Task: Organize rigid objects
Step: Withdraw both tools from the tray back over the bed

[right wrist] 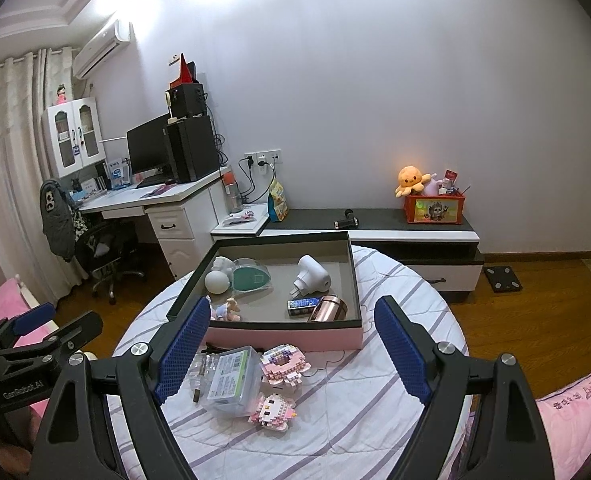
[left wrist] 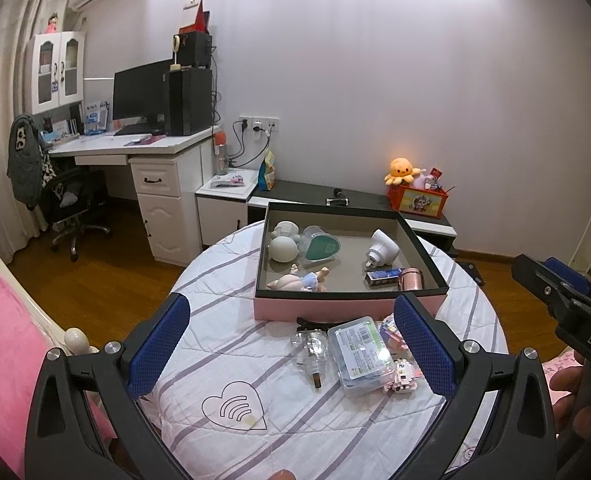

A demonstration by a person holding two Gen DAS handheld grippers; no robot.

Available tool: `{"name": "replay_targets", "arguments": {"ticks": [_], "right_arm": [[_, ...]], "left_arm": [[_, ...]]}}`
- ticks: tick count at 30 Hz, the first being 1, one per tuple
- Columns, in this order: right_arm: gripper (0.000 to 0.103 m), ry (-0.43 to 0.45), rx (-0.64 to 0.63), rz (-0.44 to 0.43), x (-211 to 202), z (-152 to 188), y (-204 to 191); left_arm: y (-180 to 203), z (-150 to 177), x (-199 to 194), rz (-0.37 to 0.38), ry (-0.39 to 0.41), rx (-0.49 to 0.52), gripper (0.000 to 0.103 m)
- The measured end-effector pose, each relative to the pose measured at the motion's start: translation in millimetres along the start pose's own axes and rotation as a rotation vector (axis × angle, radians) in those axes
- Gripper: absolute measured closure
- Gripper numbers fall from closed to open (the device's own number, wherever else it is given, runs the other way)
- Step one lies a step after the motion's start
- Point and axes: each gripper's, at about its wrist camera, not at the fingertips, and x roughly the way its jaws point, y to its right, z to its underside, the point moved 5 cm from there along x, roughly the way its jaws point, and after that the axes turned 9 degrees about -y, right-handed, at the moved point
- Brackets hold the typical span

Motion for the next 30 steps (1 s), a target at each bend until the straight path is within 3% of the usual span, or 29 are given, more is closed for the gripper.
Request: {"name": "replay_targets", "arguments": {"ticks": [10,18,30], "right_arm": [[0.018,-0.012,-0.008,0.003,-4,2,-1],[0.018,-0.049,-0.006,0.02,7,3,8],[0.018,-0.187,-0.009,0.035,55,24,22]], "left_arm": [[0,2,-1,-0.001,-0.007,-0.002,0.0],[-5,18,16,-0.004,-0.076,-0.013,0.0],[-4,43,61,-0.001,-0.18,0.002,0.0]]}}
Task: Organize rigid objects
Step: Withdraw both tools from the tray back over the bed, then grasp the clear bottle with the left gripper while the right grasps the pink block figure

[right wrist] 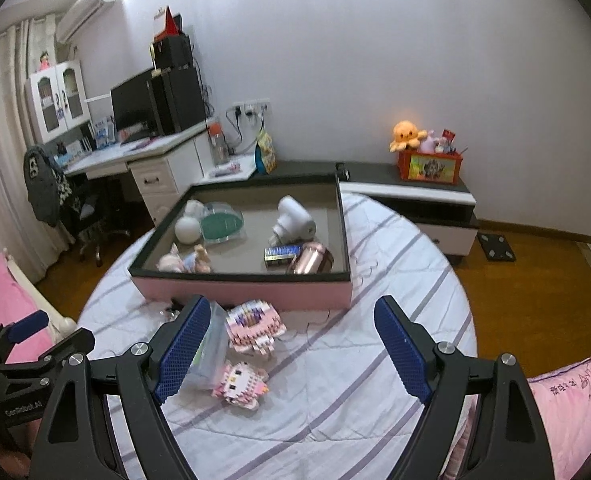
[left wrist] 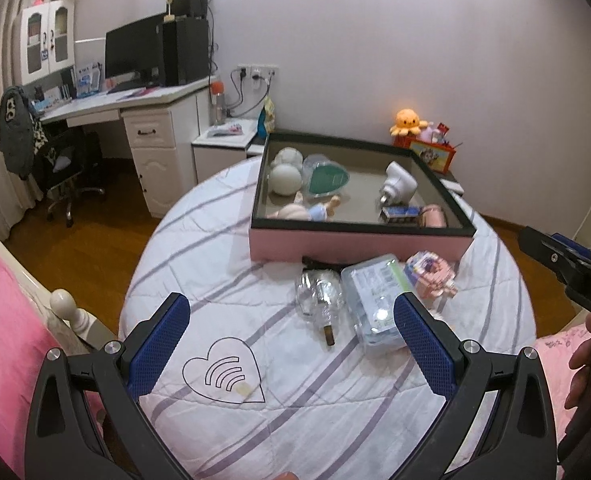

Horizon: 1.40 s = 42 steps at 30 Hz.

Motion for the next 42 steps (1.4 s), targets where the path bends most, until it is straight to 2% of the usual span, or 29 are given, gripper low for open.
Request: {"name": "replay_targets", "arguments": {"ticks": [13,26,29,31,34,36,38,42], "right_arm": [[0.018,-0.152,-0.029,-0.022,60,19,-6],[0.018,-0.223,-0.037,-0.077,104,21,-8],[0.018,-0.233,-0.048,-0.093,112,21,-12],[0.019,-0.232,-0.058,-0.116,115,19,-14],[0.031,-0.227,-0.066,-0.14,116,16,-15],[0.037,-0.243,-0.075,-0.142,118,16,-17],[0.037,-0.253,-0.075,-0.149,117,17,-17],[0.037,-0.26,-0.065,-0.156,117,21,-15]], "left_arm": [[-7,12,71,-0.021,-0.13,0.003,0.0],[2,-2,117,0.002,-0.183,0.009,0.001],[3,-6,123,0.003,-0.189,0.012,0.005],[4,-9,128,0.014,-0.194,0.006,0.005],[4,-9,130,0.035,-0.195,-0.006,0.007],[5,-8,129,0.047,-0.201,-0.008,0.017],[8,-6,126,0.042,-0.201,0.01,0.024],[6,-5,128,0.039,-0.197,-0.001,0.02]]}}
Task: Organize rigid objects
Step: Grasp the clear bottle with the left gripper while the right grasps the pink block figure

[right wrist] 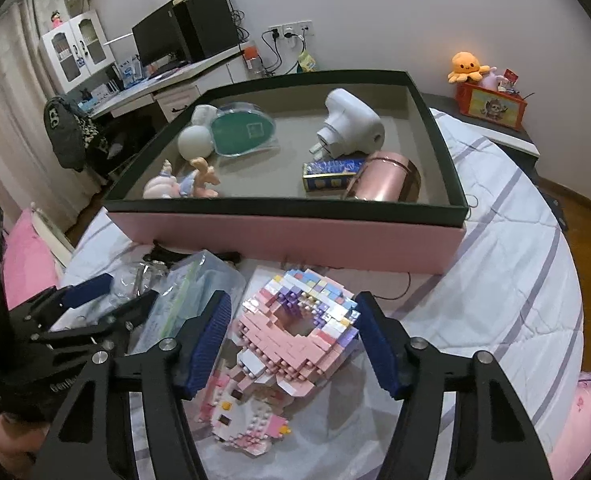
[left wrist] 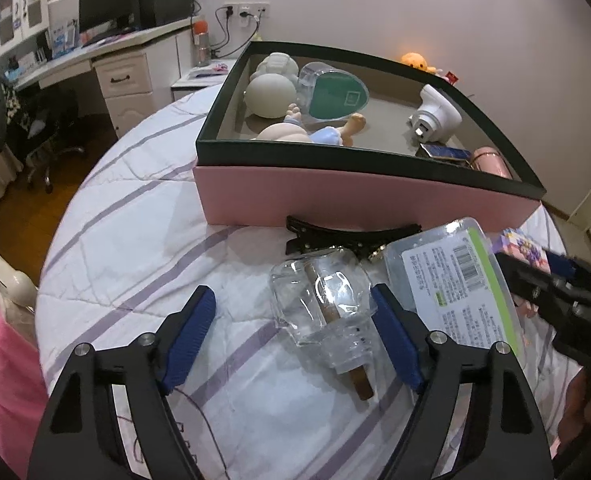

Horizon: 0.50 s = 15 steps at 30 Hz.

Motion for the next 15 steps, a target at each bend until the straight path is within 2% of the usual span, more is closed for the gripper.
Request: {"name": "replay_targets", "arguments": {"ticks": [4,5,6,8,15], "right_arm": [[0.038,-0.02,0.028,-0.011,5,7,7],[0.039,-0.018,0.034,-0.02,5,9,8],[0.039,-0.015,0.039,-0.028,4,10,9],[0.039,-0.01,0.051,-0.058,3,13,9],[0.04,0.019,0.072,-0.092,-7,15,11]], "left_arm": [[-1,-3,3,0.0,0.0,-0.003,0.022],[-1,-3,3,0.003,-0.001,-0.002,0.029],[0,-1,4,-0.003,-0.007,0.007,0.039],[0,1,2,-0.014,0.0,0.015,0.051],[-9,7,-5,0.032,0.0,-0.02,0.051]]}}
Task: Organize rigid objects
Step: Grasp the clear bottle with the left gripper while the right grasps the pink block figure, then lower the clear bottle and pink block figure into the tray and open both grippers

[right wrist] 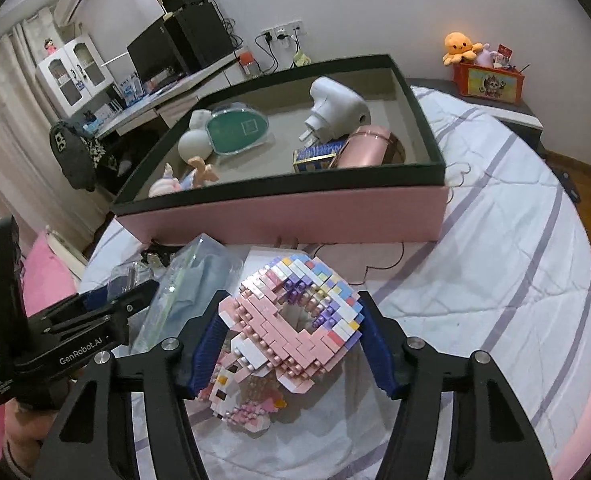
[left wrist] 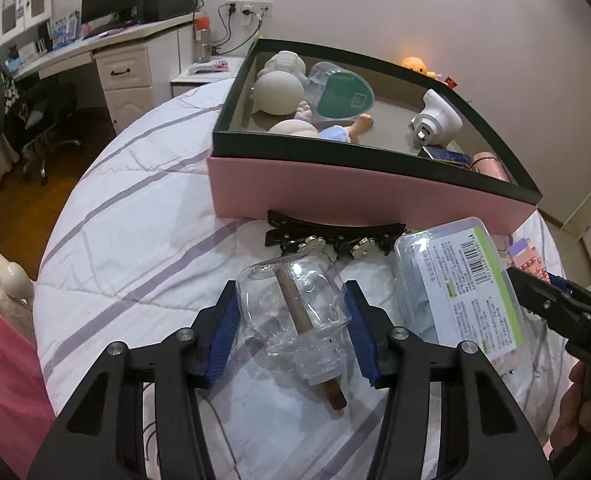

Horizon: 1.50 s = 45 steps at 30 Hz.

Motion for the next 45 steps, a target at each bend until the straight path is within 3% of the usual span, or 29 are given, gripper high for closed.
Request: {"name": "replay_targets", "arguments": {"ticks": [16,27,35,45], "right_arm": [[0.04,0.052,-0.04,0.006,-26,-13,-14],[0.04,0.181,-0.123,0.059,-57,-96,-23],[0.04,0.13,-0.133,0.085,-15,-142,-19],[0.04,0.058,-0.109,0.103,23,-146,-3]], "left_arm": [[0,-11,-46,0.016,0.086,0.005,0.051],[18,-87,-84,0.021,0.241,0.068,0.051],[30,-138,-60,0.035,0.238,0.084,0.051],[42,-156,-14,0.04,0.168,0.097,0.051]]}}
